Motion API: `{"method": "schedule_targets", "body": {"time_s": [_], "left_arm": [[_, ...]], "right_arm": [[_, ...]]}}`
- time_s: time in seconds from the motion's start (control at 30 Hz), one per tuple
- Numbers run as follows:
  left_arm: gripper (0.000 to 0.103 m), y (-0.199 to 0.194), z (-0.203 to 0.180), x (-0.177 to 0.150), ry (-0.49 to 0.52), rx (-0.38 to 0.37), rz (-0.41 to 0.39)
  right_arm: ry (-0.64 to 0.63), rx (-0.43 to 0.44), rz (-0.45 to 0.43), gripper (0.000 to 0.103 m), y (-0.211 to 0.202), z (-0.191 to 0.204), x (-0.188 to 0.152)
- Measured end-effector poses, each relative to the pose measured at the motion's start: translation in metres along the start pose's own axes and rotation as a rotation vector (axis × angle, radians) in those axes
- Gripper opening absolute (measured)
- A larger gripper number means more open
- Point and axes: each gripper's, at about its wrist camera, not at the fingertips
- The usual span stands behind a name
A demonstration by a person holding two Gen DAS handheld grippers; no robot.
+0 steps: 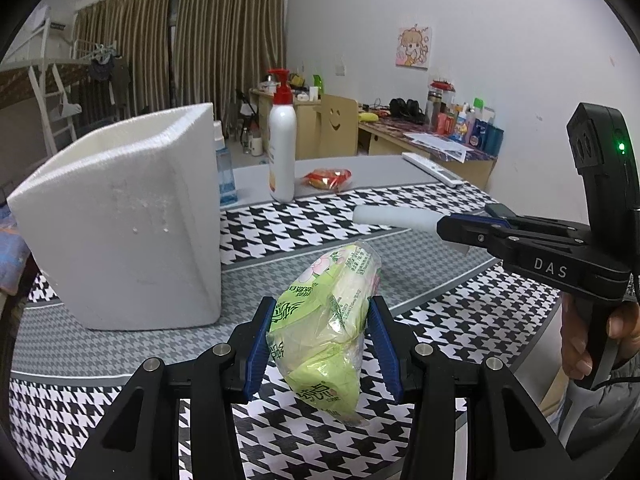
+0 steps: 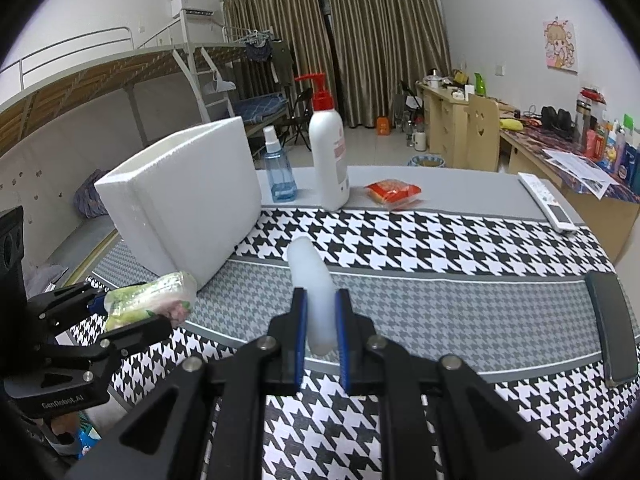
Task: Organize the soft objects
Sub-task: 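Lift the packet and foam roll and carry both toward the foam box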
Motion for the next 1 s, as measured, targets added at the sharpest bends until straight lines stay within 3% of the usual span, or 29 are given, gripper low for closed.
{"method": "schedule_targets", "body": {"time_s": [1.0], "left_arm": [[0.048,-0.04,0.005,0.02,0.007,0.068,-0.15]], "right_arm": [[-0.016,0.028,-0.106,0.017,-0.029,0.006,0.016]]}}
Point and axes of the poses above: each gripper's, at about its wrist camera, not at the fingertips, and y roughly the way its jaws point, z to its left, x to its top, and after that the axes turned 14 degrees about z, right-handed
